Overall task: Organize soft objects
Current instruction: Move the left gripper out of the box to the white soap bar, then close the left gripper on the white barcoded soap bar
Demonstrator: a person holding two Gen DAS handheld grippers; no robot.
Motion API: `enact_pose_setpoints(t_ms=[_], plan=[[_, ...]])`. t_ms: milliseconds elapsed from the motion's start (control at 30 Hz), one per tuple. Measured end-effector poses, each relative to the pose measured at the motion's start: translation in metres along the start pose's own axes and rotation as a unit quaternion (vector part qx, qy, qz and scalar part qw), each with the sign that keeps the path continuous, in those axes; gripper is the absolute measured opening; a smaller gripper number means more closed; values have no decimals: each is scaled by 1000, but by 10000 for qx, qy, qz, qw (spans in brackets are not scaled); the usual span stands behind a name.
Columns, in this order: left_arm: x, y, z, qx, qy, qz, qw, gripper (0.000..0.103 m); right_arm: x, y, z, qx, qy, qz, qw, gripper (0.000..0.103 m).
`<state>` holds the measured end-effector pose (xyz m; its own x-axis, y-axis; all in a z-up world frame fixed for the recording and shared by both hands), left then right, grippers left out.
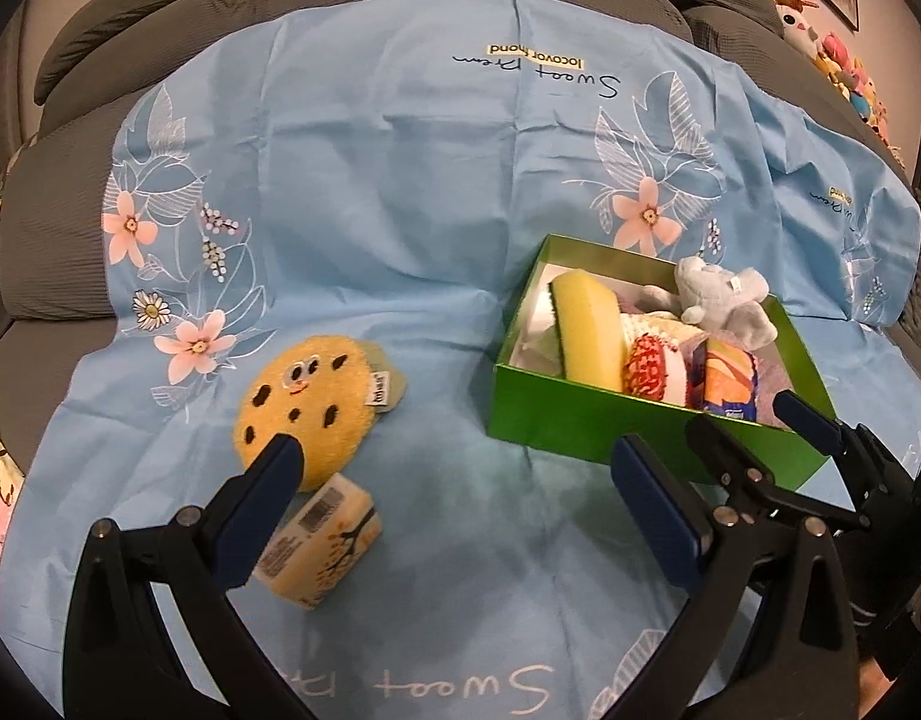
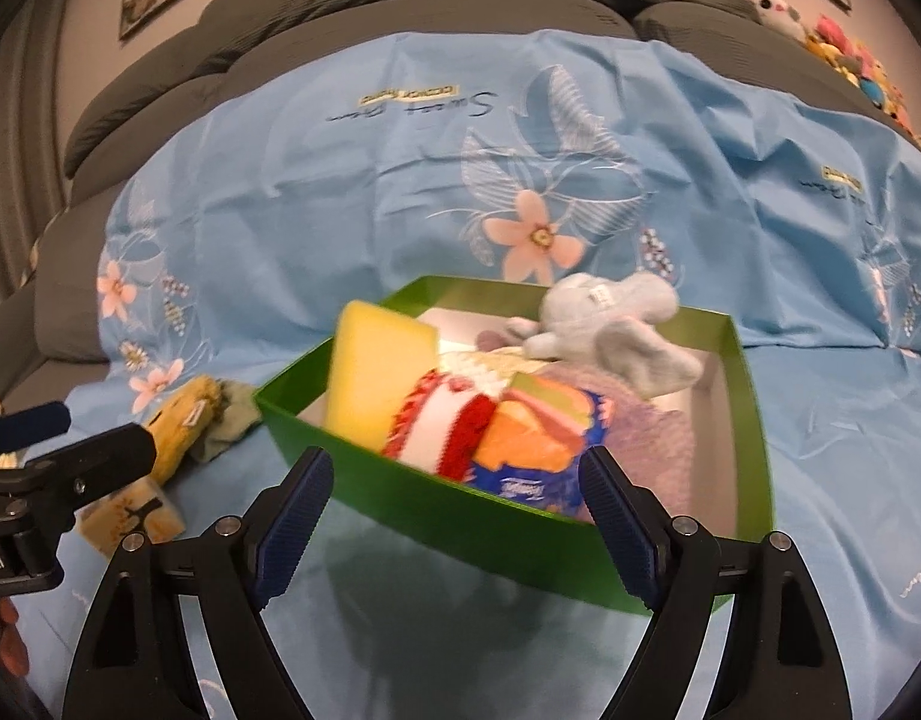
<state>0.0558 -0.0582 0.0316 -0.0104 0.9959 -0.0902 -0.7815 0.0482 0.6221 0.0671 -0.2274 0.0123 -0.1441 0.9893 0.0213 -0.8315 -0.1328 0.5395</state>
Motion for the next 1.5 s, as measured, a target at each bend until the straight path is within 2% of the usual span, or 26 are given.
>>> enact_pose_setpoints(t_ms=[233,500,700,833,1033,1067,1200,1267,1333,1400,1500], plan=[[25,3,-1,152,167,2,9997,102,27,-2,-4,73,239,311,9992,85],[82,3,-2,458,842,23,9954,102,65,-3,-12,229,626,963,9931,85],[115,-7,-16,873,1268,-42,9881,102,102,-8,-24,522,919,1694,9799,85],[119,-16,-26,1186,1453,-394,9815,102,124,-13,-32,719,1009,2105,9697,85],[120,-28,-31,1419,1485,-624,9767,100,157,-25,-38,926,1185,2605,9537,85],[121,-33,-33,1508,1524,-657,9745,98,162,-29,-38,994,1177,2696,9506,85],[122,-45,-40,1763,1599,-935,9668,75,170,-46,-37,1216,902,2919,9444,85],[123,-50,-42,1808,1594,-989,9654,69,172,-55,-37,1331,753,2973,9424,85],[124,-54,-43,1872,1653,-1105,9620,59,173,-61,-36,1429,656,3006,9407,85],[125,-56,-44,1912,1755,-1282,9572,53,176,-66,-36,1498,576,3081,9377,85],[122,-58,-41,1894,1707,-1373,9572,45,185,-68,-35,1521,655,3166,9340,85]])
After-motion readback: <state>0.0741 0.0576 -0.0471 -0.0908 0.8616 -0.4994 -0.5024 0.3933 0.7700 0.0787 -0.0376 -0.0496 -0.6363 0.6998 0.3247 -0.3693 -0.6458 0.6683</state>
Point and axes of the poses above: each gripper's, at about its wrist camera, not at the fingertips, and y roughly against the way its jaws point, x to its left, z to its top, the point moved 3 cm from there along -y, roughly the way its jaws point, and after that the axes turned 6 degrees about y, right-handed, at the moved point
